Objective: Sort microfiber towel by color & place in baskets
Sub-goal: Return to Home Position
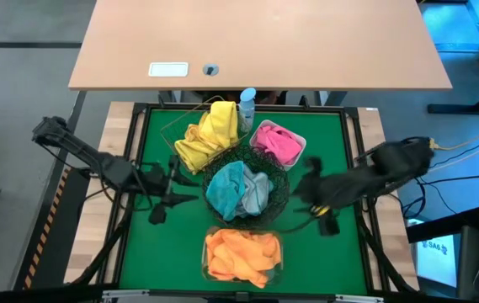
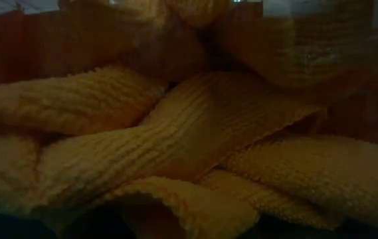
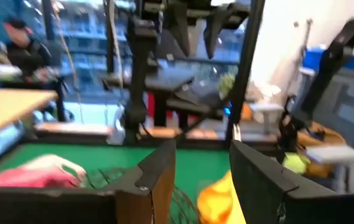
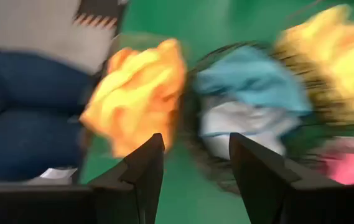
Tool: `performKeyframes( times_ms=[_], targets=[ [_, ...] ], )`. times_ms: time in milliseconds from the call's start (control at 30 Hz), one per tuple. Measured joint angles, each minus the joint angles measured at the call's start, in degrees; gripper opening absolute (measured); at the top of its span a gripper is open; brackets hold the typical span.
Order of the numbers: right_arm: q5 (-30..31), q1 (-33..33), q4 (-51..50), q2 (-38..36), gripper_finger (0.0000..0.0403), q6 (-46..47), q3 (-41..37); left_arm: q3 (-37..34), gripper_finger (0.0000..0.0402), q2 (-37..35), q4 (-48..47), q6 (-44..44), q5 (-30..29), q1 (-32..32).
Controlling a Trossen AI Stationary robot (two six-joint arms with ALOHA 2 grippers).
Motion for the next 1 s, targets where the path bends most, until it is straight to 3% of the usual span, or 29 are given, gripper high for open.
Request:
performKeyframes(
  times_ms=[200, 433, 700, 867, 1000],
  targets=[
    [7.83, -0.04, -1.39, -7.60, 0.0182, -0.58, 0.00, 0.16, 0.0144, -7.48, -3.47, 4.67, -5.09, 0.00],
    [11.88, -0.02, 0.36, -16.23, 0.0179, -1.35, -6.65, 0.16, 0.0119, -15.57, -17.75, 4.67, -12.70, 0.00],
    [12.79, -0.04, 16.30, -31.17, 0.0118, -1.31, -34.84, -0.08, 0.0052, -20.00, -27.86, 4.75, -17.44, 0.00],
    [12.77, -0.03, 30.47, -43.24, 0.0069, -1.22, -54.35, -3.28, 0.0015, -20.58, -27.16, 5.78, -17.42, 0.73],
    [12.83, -0.07, 39.87, -52.71, 0.0028, -1.82, -66.09, -8.06, 0.0002, -20.56, -19.61, 7.72, -17.23, 3.58]
  ],
)
